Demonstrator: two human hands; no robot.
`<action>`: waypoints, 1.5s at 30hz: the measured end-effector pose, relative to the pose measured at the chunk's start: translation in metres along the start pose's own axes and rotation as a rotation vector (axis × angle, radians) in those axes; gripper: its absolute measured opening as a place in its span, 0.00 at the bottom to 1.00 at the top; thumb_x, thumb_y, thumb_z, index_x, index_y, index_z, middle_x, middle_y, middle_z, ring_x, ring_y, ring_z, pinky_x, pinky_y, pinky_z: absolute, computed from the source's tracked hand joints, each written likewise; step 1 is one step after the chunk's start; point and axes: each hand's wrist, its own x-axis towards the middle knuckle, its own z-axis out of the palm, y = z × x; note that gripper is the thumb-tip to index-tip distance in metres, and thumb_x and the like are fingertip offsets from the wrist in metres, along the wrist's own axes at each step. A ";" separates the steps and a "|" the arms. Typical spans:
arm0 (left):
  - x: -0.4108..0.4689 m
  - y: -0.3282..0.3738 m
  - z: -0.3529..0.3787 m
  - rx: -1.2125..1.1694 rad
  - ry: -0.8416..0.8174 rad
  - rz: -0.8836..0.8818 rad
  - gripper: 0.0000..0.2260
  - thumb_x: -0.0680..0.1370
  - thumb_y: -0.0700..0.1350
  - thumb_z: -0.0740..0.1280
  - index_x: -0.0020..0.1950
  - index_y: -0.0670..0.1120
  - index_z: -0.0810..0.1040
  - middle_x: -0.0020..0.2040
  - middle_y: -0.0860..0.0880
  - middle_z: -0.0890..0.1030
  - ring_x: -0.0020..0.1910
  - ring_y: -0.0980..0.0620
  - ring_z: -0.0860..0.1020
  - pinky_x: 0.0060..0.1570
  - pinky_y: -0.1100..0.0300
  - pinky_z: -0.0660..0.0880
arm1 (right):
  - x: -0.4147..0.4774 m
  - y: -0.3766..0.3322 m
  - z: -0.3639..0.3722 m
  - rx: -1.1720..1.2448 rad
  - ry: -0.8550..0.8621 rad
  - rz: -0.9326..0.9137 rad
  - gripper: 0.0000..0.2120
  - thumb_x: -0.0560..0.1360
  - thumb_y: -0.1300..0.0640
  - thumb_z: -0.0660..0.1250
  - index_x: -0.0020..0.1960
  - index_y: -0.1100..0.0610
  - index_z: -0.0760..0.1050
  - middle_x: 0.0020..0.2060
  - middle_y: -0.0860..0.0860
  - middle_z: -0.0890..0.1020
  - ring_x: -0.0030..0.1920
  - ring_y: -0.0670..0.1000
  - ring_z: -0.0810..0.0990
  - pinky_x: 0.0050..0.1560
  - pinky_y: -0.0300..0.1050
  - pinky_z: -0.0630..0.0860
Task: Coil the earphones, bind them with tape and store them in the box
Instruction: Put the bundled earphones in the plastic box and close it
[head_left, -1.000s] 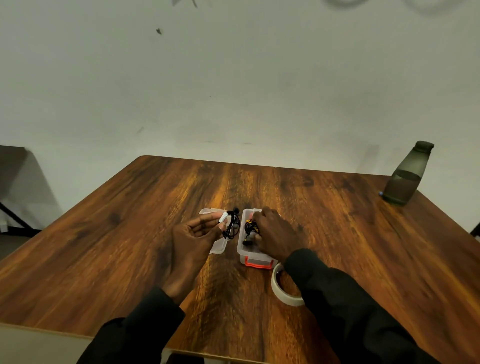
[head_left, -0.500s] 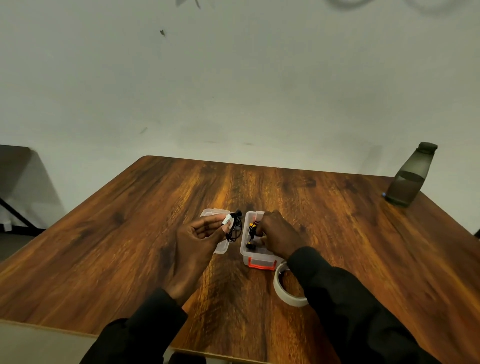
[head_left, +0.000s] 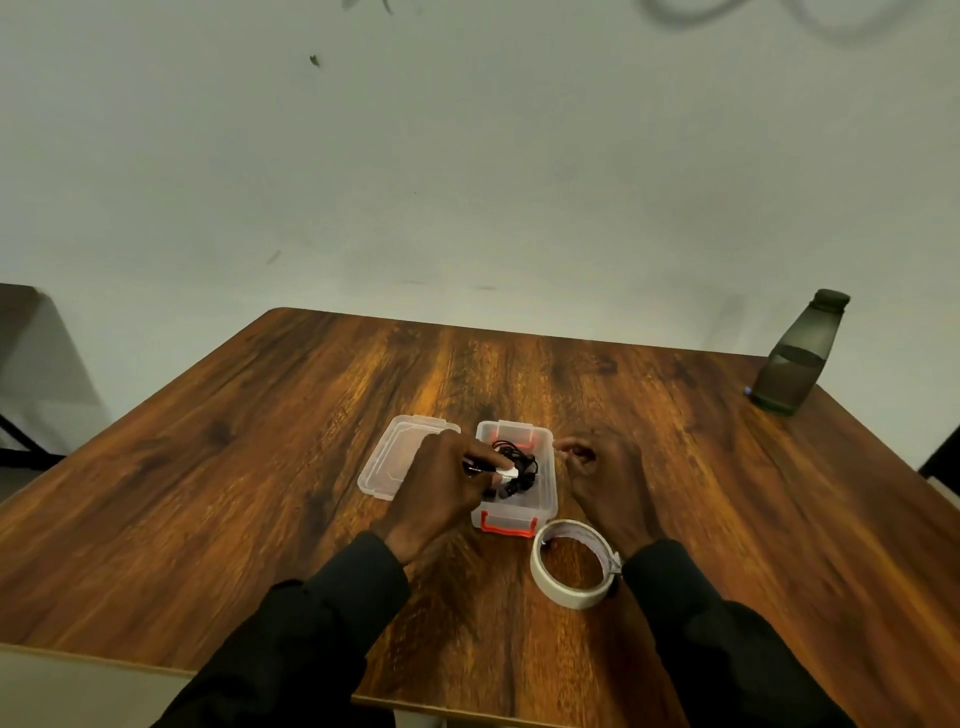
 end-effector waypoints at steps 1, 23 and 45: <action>0.002 0.002 0.003 0.041 -0.024 0.004 0.11 0.76 0.38 0.75 0.56 0.50 0.87 0.60 0.51 0.85 0.61 0.54 0.81 0.61 0.60 0.79 | -0.002 0.001 -0.001 0.007 0.017 -0.008 0.04 0.78 0.63 0.71 0.49 0.58 0.84 0.45 0.53 0.85 0.46 0.48 0.82 0.50 0.43 0.80; 0.016 -0.004 0.008 0.185 -0.161 0.055 0.16 0.76 0.31 0.70 0.58 0.48 0.82 0.62 0.49 0.80 0.59 0.53 0.80 0.53 0.63 0.81 | -0.032 0.001 -0.005 0.035 0.058 0.044 0.06 0.78 0.63 0.71 0.54 0.58 0.84 0.51 0.54 0.85 0.50 0.48 0.83 0.55 0.41 0.81; -0.047 -0.025 -0.002 -0.312 0.192 -0.280 0.11 0.75 0.38 0.76 0.56 0.46 0.86 0.52 0.50 0.87 0.43 0.55 0.86 0.42 0.66 0.81 | -0.052 -0.012 0.011 0.152 0.077 0.116 0.06 0.75 0.65 0.73 0.50 0.56 0.85 0.47 0.48 0.84 0.48 0.40 0.82 0.50 0.37 0.81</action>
